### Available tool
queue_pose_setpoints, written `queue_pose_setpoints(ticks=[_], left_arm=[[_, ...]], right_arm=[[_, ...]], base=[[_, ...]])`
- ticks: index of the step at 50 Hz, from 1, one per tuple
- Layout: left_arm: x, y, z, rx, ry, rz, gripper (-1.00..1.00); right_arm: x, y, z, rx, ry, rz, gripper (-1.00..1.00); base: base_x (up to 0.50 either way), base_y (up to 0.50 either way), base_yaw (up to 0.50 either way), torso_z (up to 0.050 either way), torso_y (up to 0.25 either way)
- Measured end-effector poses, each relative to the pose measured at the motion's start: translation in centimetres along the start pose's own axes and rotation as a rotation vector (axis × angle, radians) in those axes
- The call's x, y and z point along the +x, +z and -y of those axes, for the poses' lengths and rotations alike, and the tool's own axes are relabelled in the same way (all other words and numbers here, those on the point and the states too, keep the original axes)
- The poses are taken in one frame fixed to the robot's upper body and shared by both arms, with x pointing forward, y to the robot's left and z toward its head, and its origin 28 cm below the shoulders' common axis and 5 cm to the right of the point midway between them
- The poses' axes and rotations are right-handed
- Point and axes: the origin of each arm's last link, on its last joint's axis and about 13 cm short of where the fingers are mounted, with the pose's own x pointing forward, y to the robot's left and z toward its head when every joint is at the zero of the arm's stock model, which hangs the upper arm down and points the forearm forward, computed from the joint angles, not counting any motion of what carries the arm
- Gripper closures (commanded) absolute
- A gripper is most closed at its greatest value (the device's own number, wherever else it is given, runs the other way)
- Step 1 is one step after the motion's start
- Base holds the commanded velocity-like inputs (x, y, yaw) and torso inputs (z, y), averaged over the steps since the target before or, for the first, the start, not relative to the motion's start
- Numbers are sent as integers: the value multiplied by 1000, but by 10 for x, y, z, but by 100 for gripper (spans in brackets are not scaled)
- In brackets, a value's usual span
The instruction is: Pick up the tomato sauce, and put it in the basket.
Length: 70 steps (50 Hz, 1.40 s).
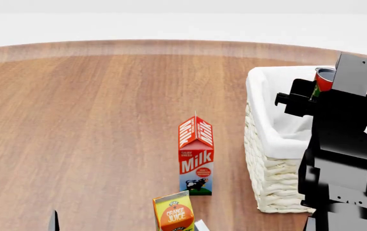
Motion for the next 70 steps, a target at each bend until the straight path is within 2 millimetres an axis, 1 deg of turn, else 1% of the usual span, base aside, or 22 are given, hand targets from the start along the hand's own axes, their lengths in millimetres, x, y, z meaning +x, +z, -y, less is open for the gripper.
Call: queue_pose_setpoints(ticks=[27, 35, 36, 58, 63, 70], left_arm=[[0, -2, 0, 2, -3, -5, -100], [0, -2, 1, 2, -3, -6, -100], [0, -2, 1, 2, -3, -6, -100], [0, -2, 1, 2, -3, -6, -100], [0, -2, 1, 2, -3, -7, -100], [0, -2, 1, 2, -3, -6, -100]], right_arm=[[-3, -23, 2, 30, -2, -68, 100], [-4, -26, 3, 30, -1, -76, 100], [-4, -26, 3, 31, -2, -77, -100], [-3, -22, 3, 24, -14, -56, -100], [-2, -15, 2, 34, -5, -27, -100], [1, 4, -2, 47, 29, 44, -100]], base=[[0, 0, 0, 0, 0], [0, 0, 0, 0, 0], [0, 0, 0, 0, 0], [0, 0, 0, 0, 0], [0, 0, 0, 0, 0], [0, 0, 0, 0, 0]])
